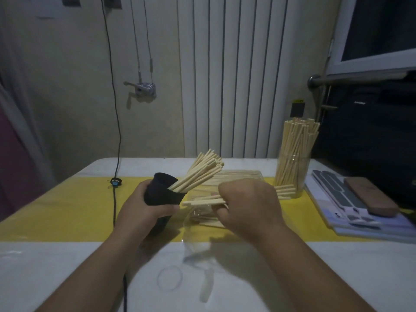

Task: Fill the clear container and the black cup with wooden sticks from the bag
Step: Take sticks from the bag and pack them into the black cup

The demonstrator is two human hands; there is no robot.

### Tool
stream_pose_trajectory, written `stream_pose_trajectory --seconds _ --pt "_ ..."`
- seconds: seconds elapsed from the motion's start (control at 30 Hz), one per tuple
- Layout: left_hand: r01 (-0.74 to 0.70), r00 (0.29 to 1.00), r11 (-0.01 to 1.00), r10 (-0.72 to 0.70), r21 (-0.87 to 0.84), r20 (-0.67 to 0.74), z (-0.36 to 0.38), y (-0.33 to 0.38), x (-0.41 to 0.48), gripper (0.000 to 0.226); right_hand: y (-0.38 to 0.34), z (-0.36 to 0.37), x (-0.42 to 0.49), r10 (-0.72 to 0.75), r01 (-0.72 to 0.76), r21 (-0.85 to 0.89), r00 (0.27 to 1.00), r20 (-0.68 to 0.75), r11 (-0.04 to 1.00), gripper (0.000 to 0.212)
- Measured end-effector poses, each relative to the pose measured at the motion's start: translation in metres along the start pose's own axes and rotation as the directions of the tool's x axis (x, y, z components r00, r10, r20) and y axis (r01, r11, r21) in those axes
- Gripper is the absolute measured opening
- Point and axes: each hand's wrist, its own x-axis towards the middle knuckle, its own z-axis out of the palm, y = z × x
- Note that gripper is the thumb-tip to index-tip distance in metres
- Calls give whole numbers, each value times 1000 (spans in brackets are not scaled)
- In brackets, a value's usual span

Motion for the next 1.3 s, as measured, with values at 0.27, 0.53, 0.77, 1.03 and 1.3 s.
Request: stream_pose_trajectory --seconds 0.27,0.53,0.77,1.03,1.3 --pt "0 999 1000 0 2 37 -1 5 -2 67 13 24 2 1 63 101 843 -538 993 47" --pt "-44 998 997 41 62 42 1 2 -2 69 9 18 6 259 50 493 802 -538 868 31" --pt "-90 995 989 84 120 61 4 -2 0 69 -8 2 7 514 -116 813 823 -242 570 24" --pt "-155 987 966 143 208 73 7 -4 2 80 -15 -3 9 526 -365 743 850 20 561 28" --pt "-162 986 964 149 210 76 6 -4 2 79 -3 15 11 616 -459 771 780 111 442 26"
